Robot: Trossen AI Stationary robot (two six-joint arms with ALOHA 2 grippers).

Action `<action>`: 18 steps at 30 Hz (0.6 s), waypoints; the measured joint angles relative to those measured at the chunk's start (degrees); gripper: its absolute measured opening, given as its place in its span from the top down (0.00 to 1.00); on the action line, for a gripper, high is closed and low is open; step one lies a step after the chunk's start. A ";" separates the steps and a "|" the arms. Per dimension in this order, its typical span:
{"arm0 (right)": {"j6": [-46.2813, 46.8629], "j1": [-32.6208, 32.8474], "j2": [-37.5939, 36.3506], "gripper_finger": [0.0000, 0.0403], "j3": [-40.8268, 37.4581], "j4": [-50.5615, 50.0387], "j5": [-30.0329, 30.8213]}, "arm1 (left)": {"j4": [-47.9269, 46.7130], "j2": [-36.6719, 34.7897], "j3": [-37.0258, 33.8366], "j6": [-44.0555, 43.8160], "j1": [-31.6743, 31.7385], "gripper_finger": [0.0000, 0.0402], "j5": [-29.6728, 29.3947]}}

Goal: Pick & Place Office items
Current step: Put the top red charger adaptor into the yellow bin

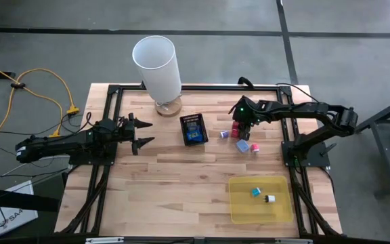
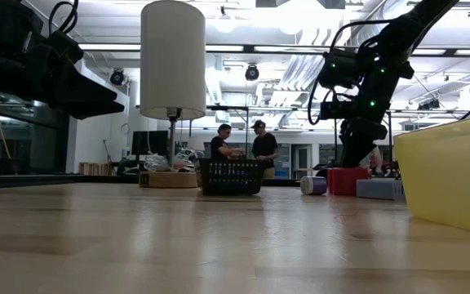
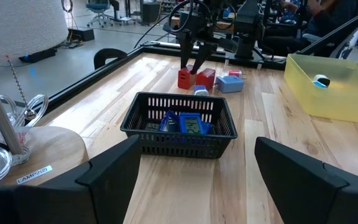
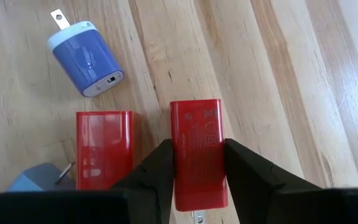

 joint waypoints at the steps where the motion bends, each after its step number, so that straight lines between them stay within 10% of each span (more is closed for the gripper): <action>1: 0.00 0.00 0.00 0.71 0.00 0.00 0.00 | 0.00 0.00 0.00 0.00 -0.01 0.23 -0.01; 18: 0.31 0.00 -0.43 0.74 0.00 0.64 2.51 | 0.01 0.00 0.00 -0.01 0.00 0.23 0.00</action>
